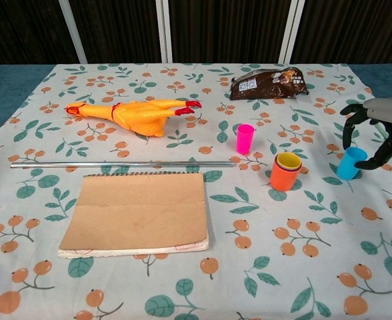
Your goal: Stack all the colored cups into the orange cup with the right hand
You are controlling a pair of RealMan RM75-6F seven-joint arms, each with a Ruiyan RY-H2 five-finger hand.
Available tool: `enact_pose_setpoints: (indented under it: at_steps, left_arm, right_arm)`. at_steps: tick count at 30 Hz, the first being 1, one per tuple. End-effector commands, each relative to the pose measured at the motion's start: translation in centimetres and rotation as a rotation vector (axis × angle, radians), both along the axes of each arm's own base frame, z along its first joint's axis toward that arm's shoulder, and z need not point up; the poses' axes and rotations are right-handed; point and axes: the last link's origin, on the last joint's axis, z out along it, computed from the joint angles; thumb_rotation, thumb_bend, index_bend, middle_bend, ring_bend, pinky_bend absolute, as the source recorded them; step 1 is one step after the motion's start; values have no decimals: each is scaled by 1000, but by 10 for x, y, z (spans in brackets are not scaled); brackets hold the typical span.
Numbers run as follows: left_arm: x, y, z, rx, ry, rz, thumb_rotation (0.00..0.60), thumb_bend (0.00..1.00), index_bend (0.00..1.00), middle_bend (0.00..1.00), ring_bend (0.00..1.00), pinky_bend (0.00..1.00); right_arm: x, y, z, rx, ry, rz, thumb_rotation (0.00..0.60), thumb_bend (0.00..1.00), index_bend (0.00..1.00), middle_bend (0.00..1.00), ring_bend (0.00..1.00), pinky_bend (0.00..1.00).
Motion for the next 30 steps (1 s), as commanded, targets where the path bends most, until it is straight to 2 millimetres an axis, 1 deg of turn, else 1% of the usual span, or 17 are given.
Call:
enact_pose_setpoints:
  at_steps: [1,15,21,28,30]
  left_arm:
    - [0,0,0,-1,1,1,600,258,159,21,0,0]
    - [3,1,0,2,-10,-25,600,271,168,25,0,0]
    - [0,0,0,3,-7,-13,600,271,169,23,0,0]
    - [0,0,0,1,1,-12,600,271,168,22,0,0]
    - [0,0,0,2,1,-12,600,271,168,23,0,0]
  right_arm:
    - [0,0,0,0,5,2,600,346,448,0,38,147]
    - [-3,1,0,2,12,-3,600,348,510,0,37,147]
    - [-2,0,3,-7,10,4,600,364,521,0,38,147]
    - [9,-1,12,-22,1,36,600,364,523,0,38,147]
    - [15,-1,16,-26,2,56,600,364,524,0,38,148]
